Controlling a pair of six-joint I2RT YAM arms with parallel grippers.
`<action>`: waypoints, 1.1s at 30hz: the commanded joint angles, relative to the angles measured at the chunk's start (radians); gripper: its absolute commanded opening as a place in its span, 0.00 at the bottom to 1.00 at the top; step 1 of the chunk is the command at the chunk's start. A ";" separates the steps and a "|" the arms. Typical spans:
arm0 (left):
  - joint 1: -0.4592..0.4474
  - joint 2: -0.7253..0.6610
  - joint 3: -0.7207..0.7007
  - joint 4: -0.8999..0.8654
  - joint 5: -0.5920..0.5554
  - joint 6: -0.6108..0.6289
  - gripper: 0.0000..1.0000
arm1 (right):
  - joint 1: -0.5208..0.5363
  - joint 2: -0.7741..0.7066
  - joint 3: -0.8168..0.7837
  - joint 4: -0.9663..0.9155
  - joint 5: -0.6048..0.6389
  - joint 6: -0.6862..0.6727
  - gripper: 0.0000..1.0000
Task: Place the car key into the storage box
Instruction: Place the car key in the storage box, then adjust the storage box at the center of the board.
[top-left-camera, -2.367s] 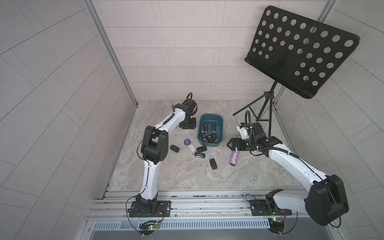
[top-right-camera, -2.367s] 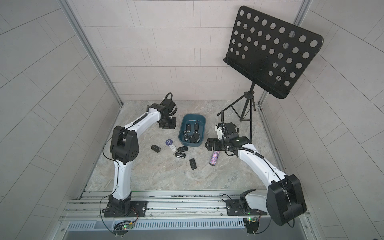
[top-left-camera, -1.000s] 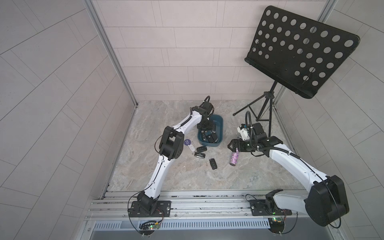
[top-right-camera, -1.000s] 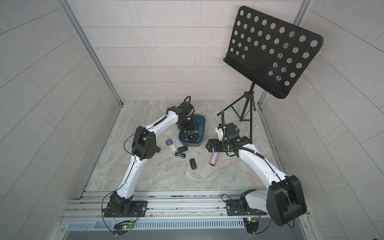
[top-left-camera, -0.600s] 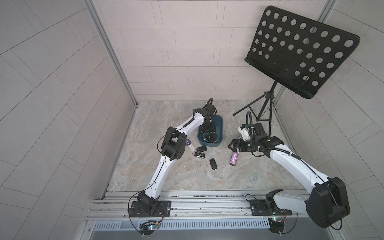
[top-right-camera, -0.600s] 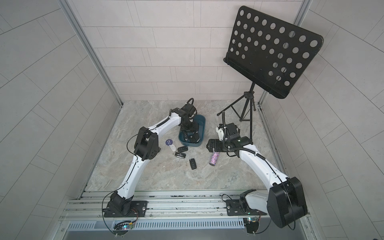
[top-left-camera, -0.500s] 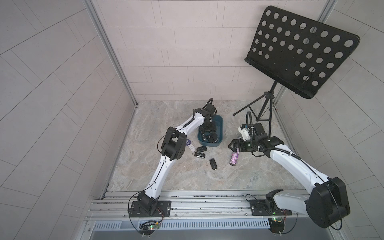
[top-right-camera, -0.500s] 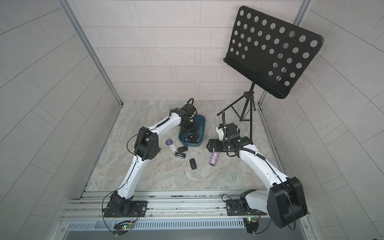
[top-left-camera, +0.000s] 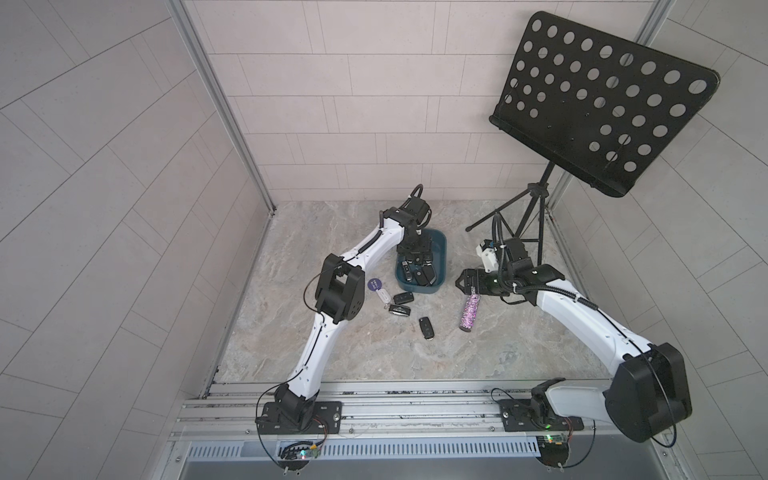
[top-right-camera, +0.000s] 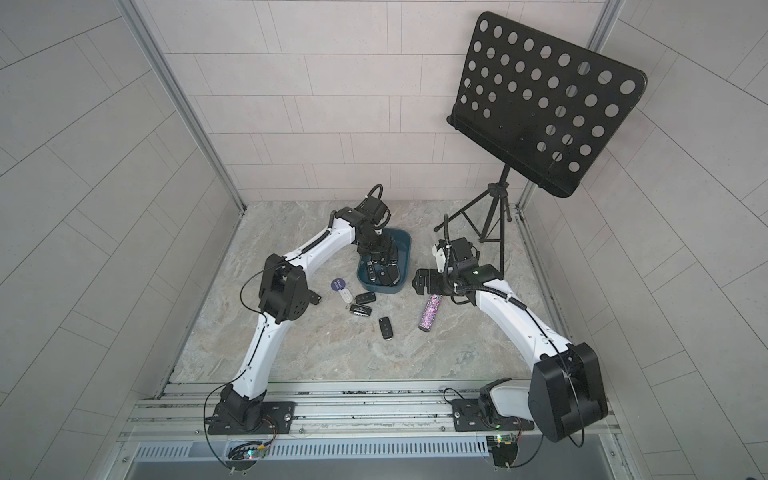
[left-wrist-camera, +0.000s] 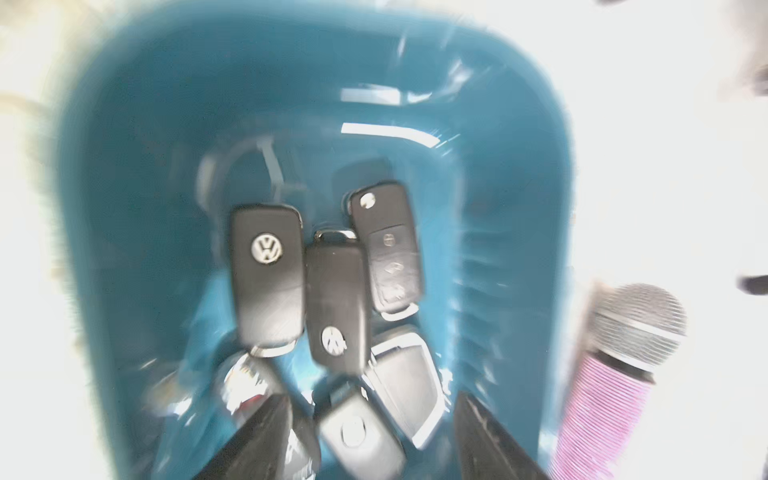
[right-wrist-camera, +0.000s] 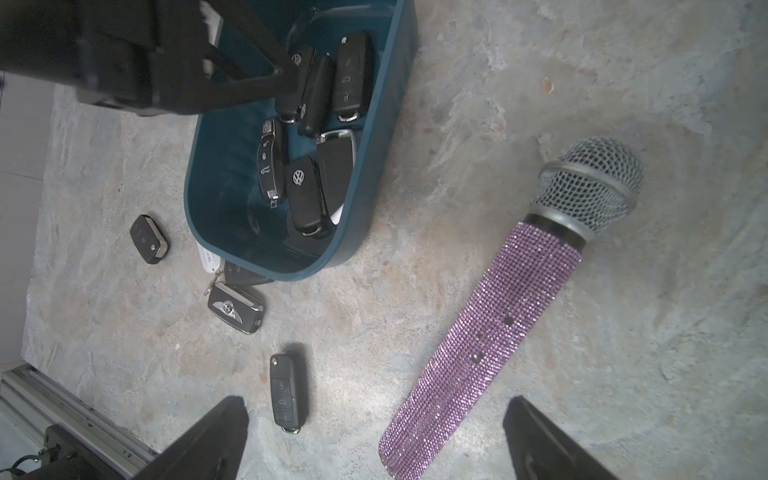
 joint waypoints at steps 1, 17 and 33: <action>0.020 -0.146 -0.047 -0.044 -0.058 0.033 0.74 | -0.004 0.055 0.036 0.022 0.011 0.048 0.96; 0.331 -0.674 -0.805 0.179 0.007 -0.012 1.00 | 0.076 0.350 0.235 0.030 0.094 0.154 0.75; 0.351 -0.787 -1.046 0.218 -0.077 -0.056 1.00 | 0.095 0.532 0.332 0.094 -0.059 0.161 0.58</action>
